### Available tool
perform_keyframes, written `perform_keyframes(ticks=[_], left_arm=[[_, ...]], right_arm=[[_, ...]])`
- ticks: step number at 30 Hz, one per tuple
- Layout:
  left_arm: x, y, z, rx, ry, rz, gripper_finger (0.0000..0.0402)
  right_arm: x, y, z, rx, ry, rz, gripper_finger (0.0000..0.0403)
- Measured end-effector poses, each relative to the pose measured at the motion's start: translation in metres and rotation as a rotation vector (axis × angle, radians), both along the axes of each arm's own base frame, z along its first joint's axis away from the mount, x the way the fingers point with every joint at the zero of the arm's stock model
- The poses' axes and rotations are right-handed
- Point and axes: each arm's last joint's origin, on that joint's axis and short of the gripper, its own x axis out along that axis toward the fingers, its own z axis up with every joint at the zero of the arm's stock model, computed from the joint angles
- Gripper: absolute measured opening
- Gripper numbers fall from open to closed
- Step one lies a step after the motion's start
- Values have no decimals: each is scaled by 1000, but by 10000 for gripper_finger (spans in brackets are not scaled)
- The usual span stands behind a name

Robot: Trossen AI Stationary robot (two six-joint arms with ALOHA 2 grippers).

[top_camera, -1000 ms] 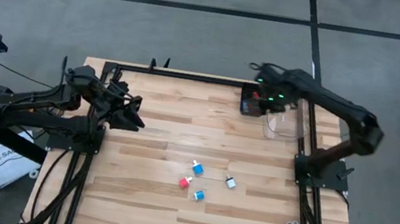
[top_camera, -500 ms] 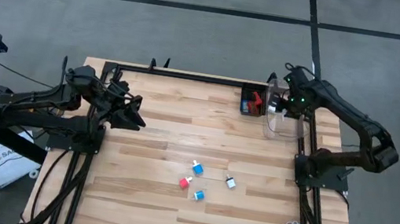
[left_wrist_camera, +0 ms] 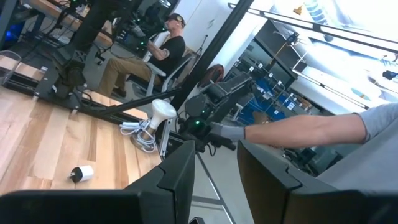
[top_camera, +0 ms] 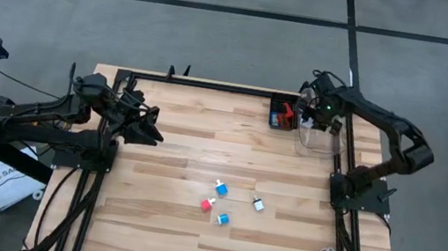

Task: Pick & Place Office items
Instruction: Put the white charger adapter into the transparent bin, then put the black and white charger adapter into the transparent bin

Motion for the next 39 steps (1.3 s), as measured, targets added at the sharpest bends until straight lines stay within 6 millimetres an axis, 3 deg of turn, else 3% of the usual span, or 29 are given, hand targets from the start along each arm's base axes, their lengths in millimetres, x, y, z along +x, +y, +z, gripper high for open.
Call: perform_keyframes(ticks=[5, 12, 17, 21, 25, 32, 39], left_arm=[[0, 0, 1, 1, -13, 0, 117], [0, 0, 2, -3, -15, -1, 117], [0, 0, 2, -8, -13, -1, 117], [0, 0, 2, -13, -10, -1, 117], [0, 0, 2, -13, -11, -1, 117], [0, 0, 2, 4, -18, -4, 117], [0, 0, 2, 29, -29, -6, 117]], right_arm=[[0, -4, -6, -4, 39, -34, 155], [1, -7, -1, -104, 65, -34, 252], [0, -4, 8, -146, 58, 5, 260], [8, 12, 23, -209, 26, 101, 262], [22, 43, 42, -250, -18, 230, 263], [50, 125, 70, -280, -191, 416, 264], [69, 208, 67, -197, -256, 485, 264]])
